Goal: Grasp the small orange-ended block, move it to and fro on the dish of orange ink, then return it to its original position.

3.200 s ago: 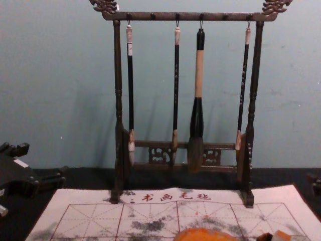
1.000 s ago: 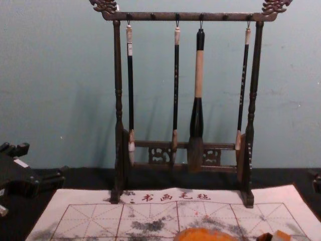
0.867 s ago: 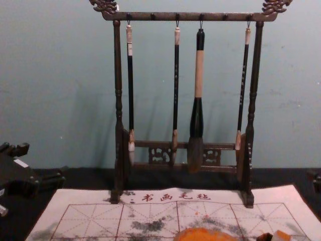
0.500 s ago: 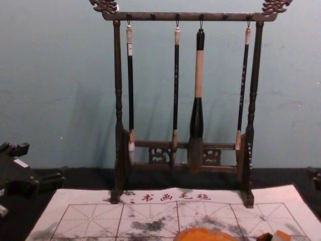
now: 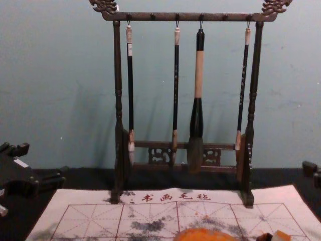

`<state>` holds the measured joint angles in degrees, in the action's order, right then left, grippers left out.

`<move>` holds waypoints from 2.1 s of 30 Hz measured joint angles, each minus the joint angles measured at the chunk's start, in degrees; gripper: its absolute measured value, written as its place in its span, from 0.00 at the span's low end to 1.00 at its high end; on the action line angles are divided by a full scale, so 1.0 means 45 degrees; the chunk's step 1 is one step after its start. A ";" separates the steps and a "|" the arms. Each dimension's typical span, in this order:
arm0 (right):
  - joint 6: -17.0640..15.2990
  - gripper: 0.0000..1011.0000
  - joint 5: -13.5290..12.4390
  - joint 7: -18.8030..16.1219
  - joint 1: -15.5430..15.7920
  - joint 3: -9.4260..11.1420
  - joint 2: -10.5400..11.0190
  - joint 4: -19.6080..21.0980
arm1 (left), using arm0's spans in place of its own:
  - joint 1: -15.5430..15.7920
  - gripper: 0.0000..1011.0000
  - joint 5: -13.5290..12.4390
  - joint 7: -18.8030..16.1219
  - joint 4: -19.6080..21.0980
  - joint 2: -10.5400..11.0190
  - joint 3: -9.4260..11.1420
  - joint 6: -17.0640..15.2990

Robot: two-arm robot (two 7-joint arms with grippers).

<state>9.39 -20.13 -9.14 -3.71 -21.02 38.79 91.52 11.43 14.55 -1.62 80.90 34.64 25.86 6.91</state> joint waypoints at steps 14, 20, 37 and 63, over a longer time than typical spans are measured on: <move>0.0516 0.99 -0.0078 -0.2114 0.0933 -0.0291 0.0623 0.0795 | 0.0000 0.99 0.0000 0.0000 0.0000 0.0000 0.0000 0.0000; 0.0372 0.99 0.0307 -0.2612 0.0914 -0.0557 0.0584 0.0524 | 0.0000 0.99 0.0000 0.0000 0.0000 0.0000 0.0000 0.0000; 0.0015 0.99 0.1399 -0.3270 0.0227 -0.0907 -0.0149 -0.0627 | 0.0001 0.99 0.0000 0.0000 0.0000 0.0000 0.0000 0.0000; -0.0358 0.99 0.1685 -0.3628 -0.0149 -0.0668 -0.0812 -0.1244 | 0.0000 0.99 0.0000 0.0000 0.0000 0.0000 0.0000 0.0000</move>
<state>7.78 -12.55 -25.46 -4.38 -24.02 35.14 85.92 11.43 14.55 -1.62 80.90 34.65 25.86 6.91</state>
